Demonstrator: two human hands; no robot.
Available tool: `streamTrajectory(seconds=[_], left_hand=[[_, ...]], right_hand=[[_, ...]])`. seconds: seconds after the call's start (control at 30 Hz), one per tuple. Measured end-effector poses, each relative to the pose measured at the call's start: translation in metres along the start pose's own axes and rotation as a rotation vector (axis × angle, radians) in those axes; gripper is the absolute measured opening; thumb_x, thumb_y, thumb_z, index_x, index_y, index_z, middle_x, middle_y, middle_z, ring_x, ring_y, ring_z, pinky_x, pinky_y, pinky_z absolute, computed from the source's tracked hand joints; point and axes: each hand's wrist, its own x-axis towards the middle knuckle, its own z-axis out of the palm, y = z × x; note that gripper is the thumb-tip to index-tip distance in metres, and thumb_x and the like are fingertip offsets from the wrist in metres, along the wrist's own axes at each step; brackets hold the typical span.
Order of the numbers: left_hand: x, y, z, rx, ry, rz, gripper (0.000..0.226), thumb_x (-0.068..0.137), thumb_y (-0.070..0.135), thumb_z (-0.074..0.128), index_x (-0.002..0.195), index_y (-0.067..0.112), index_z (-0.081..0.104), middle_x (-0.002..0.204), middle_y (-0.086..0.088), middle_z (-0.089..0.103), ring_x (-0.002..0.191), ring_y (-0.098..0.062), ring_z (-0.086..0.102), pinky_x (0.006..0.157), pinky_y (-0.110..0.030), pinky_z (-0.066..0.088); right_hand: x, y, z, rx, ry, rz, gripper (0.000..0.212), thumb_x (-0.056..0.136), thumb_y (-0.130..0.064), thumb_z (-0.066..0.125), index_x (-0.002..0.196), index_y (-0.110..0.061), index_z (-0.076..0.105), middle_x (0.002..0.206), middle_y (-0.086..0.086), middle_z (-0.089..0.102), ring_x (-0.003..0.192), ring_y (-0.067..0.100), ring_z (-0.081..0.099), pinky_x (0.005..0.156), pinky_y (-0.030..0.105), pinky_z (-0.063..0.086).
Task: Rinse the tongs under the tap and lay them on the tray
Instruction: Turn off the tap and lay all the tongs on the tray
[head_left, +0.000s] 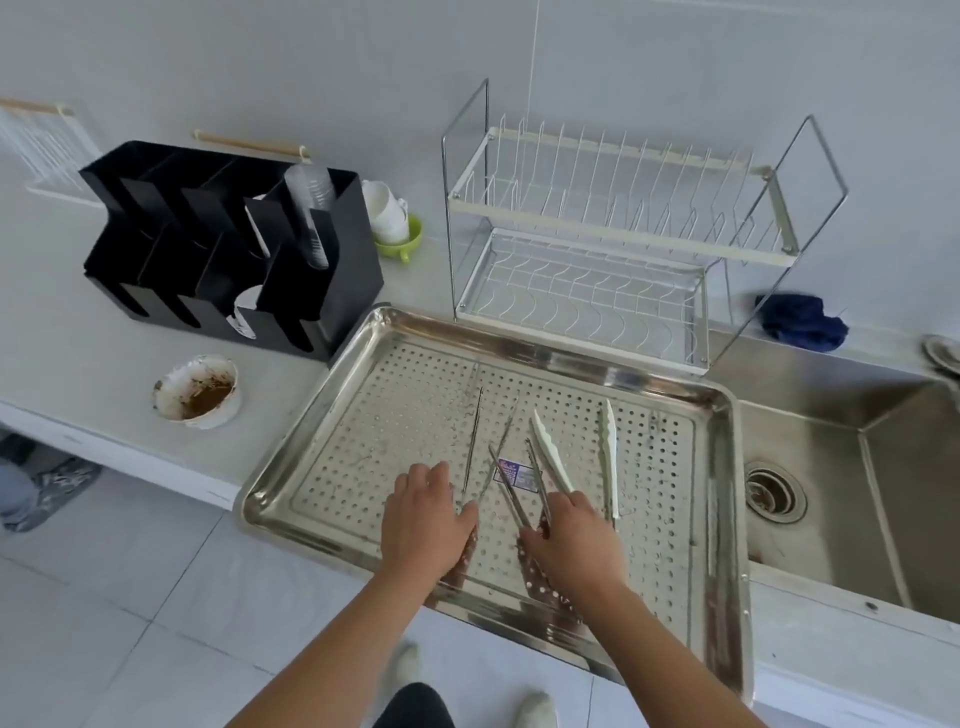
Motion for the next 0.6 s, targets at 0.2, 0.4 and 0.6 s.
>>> streamTrajectory(seconds=[0.2,0.4,0.6], left_hand=[[0.051,0.022,0.001,0.018,-0.141,0.085,0.085,0.09,0.057,0.062,0.151,0.007,0.032,0.136,-0.012,0.051,0.113,-0.023,0.057,0.083,-0.031,0.058],[0.069,-0.015,-0.007,0.049,-0.218,0.154,0.061,0.091,0.034,0.067,0.142,0.009,0.044,0.125,-0.009,0.054,0.072,-0.011,0.055,0.048,-0.016,0.038],[0.072,-0.077,-0.025,0.023,-0.235,0.141,0.052,0.091,0.036,0.066,0.135,0.015,0.048,0.119,-0.004,0.055,0.07,-0.008,0.052,0.048,-0.015,0.034]], right_hand=[[-0.006,-0.005,0.007,0.04,0.103,0.134,0.033,0.09,-0.043,0.061,0.114,-0.02,0.06,0.102,-0.003,0.057,0.083,0.019,0.061,0.068,0.03,0.055],[-0.002,-0.031,0.018,0.059,0.117,0.282,0.035,0.089,-0.052,0.062,0.111,-0.024,0.059,0.113,-0.003,0.059,0.085,0.017,0.062,0.069,0.031,0.058],[0.019,-0.081,0.029,0.134,0.111,0.302,0.044,0.086,-0.05,0.065,0.121,-0.024,0.059,0.115,0.0,0.059,0.09,0.021,0.066,0.063,0.03,0.048]])
